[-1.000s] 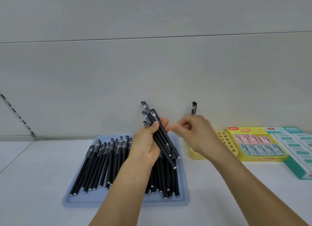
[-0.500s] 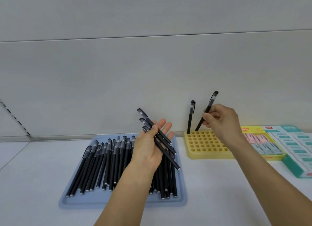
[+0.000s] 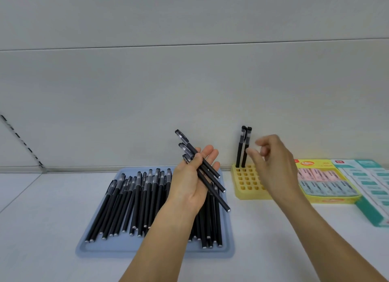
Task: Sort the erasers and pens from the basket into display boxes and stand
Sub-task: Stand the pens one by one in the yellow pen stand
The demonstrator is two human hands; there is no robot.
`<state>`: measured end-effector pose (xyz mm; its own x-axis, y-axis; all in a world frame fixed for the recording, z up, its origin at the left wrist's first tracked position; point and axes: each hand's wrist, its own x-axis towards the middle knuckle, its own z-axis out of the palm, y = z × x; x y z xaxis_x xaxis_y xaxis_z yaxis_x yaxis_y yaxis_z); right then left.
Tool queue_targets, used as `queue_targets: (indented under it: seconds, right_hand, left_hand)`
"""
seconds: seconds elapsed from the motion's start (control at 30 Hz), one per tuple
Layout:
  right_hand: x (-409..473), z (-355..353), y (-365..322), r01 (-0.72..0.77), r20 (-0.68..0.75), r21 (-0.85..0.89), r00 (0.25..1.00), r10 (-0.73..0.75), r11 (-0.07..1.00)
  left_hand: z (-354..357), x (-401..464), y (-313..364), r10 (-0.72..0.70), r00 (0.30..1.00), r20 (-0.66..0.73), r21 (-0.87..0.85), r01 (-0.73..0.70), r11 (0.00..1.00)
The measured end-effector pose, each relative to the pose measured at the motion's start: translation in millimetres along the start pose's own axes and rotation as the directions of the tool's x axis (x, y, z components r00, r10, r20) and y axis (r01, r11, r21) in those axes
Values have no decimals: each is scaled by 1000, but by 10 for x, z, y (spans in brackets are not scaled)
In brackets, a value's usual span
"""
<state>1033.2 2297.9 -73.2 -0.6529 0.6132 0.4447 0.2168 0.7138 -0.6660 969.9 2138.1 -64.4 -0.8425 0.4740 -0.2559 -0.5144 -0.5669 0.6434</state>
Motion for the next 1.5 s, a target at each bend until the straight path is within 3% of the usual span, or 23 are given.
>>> queue_targets:
  seconds: [0.07, 0.17, 0.33, 0.4, 0.5, 0.6, 0.73, 1.5]
  right_hand:
    - [-113, 22, -190, 65, 120, 180, 989, -87, 982]
    - [-156, 73, -350, -71, 417, 381, 903, -103, 922]
    - [-121, -82, -328, -171, 540, 421, 836, -95, 891]
    - [-133, -89, -287, -173, 507, 408, 859, -65, 896]
    - [-6, -125, -84, -141, 234, 415, 971, 44, 899]
    - [157, -160, 171, -122, 96, 303, 991, 98, 945]
    - [220, -41, 309, -91, 140, 120, 987, 74, 989]
    - [236, 51, 290, -129, 230, -115, 961, 153, 985]
  left_hand:
    - [48, -6, -42, 3, 999, 32, 44, -5, 999]
    - [111, -34, -93, -20, 995, 99, 129, 7, 992]
    - [127, -49, -123, -51, 983, 179, 247, 5, 969]
    - [121, -52, -142, -29, 983, 179, 288, -24, 957]
    - [62, -36, -84, 15, 989, 145, 273, -54, 960]
    - [0, -10, 7, 48, 992, 117, 230, -74, 970]
    - [6, -8, 27, 45, 993, 112, 202, -67, 977]
    - [37, -29, -38, 17, 988, 156, 195, -48, 980]
